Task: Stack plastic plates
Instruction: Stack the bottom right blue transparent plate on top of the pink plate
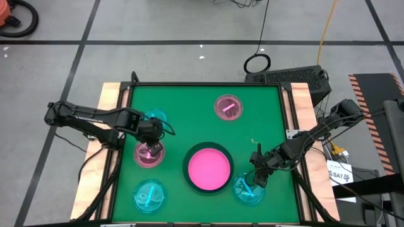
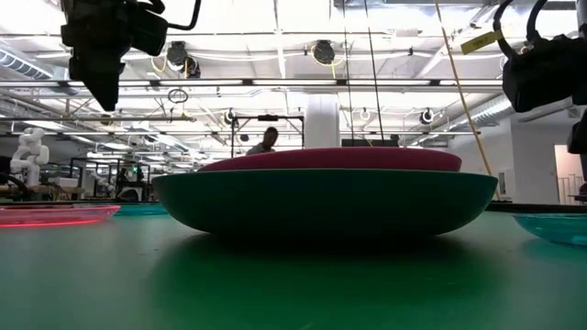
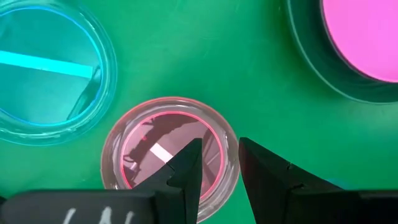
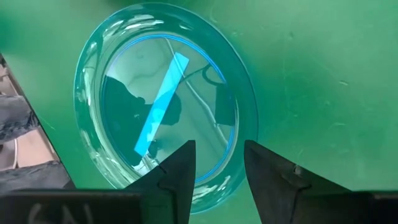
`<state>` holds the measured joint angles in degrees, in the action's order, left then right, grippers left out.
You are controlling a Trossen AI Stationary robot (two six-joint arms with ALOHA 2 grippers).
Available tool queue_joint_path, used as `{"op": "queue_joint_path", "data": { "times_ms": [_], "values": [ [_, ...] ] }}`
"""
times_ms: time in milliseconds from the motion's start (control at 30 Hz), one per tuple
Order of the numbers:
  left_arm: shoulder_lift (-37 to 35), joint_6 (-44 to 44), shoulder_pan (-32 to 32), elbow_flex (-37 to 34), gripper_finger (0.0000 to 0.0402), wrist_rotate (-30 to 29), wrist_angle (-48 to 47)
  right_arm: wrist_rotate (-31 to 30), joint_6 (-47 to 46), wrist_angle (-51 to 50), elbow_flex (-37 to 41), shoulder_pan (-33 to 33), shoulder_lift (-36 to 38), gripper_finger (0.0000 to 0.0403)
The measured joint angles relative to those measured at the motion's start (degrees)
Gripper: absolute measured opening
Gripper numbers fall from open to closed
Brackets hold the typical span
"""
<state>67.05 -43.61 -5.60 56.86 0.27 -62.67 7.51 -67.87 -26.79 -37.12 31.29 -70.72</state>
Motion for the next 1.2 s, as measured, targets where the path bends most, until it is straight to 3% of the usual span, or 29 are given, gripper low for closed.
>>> {"op": "queue_joint_path", "data": {
  "times_ms": [400, 767, 900, 1100, 1200],
  "values": [
    [0.02, -0.89, -5.73, 0.00, 0.0113, -0.34, -0.02, -0.38, -1.97, -0.06, 0.00, -0.01, -0.77, 0.0130],
    [0.02, -1.97, -8.16, 0.00, 0.0113, -0.85, -0.07, 0.24, -1.99, 1.56, -0.20, -0.01, -9.56, 0.0128],
    [0.04, -2.08, -8.16, 0.00, 0.0113, -0.85, -0.11, 0.19, -2.57, 1.63, -0.20, 0.21, -10.86, 0.0099],
    [0.05, -2.34, -8.16, 0.00, 0.0113, -1.18, -0.13, -0.03, -2.02, 1.27, 0.03, 0.32, -9.47, 0.0017],
    [0.07, -3.51, -8.16, 0.00, 0.0113, -2.48, -0.12, 0.06, -1.30, 2.66, -0.04, 0.38, -8.25, 0.0006]
  ]
}}
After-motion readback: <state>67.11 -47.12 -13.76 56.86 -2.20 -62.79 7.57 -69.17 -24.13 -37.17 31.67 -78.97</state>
